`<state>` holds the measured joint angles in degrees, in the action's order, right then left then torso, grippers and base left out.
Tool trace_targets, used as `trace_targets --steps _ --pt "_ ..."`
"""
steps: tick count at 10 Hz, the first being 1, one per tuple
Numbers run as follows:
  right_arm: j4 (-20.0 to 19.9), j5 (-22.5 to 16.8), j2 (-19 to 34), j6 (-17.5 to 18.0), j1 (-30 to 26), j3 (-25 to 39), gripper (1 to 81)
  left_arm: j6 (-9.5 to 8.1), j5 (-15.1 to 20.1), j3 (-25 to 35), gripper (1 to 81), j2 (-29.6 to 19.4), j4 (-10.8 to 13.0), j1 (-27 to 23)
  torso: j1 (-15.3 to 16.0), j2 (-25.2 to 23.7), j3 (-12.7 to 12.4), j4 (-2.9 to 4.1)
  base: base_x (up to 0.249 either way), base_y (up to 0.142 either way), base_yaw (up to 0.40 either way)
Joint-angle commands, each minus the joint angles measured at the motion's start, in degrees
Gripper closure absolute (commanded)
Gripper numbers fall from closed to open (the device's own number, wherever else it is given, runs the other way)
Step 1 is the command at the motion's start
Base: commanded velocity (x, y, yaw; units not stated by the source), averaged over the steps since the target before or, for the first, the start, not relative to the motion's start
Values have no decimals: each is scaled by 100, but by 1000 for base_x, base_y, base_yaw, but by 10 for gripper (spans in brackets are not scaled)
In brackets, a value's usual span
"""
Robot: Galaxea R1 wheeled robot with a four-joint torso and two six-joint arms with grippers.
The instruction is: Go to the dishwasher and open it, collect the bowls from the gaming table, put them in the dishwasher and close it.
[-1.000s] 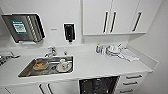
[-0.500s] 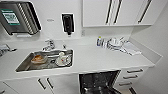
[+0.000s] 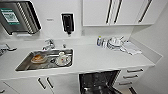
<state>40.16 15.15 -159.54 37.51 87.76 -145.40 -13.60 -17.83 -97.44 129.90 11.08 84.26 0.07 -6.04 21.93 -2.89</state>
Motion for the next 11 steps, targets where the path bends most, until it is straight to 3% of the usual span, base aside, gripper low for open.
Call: trace_targets --steps 1,6,9,11 --pt "71 -206 139 11 -61 12 811 -327 296 996 811 -868 26 -774 0 0 170 0 0 0 0" --pt "63 -197 148 11 -78 56 811 -353 1395 1692 811 -904 -88 -1986 4 4 585 0 0 0 0" --pt "63 -188 148 11 -87 65 811 -345 2187 2343 811 -1063 -343 -3015 6 9 815 0 0 0 0" --pt "54 -153 139 11 -87 65 811 -345 2320 2536 811 -992 -387 -3463 9 13 949 0 0 0 0"
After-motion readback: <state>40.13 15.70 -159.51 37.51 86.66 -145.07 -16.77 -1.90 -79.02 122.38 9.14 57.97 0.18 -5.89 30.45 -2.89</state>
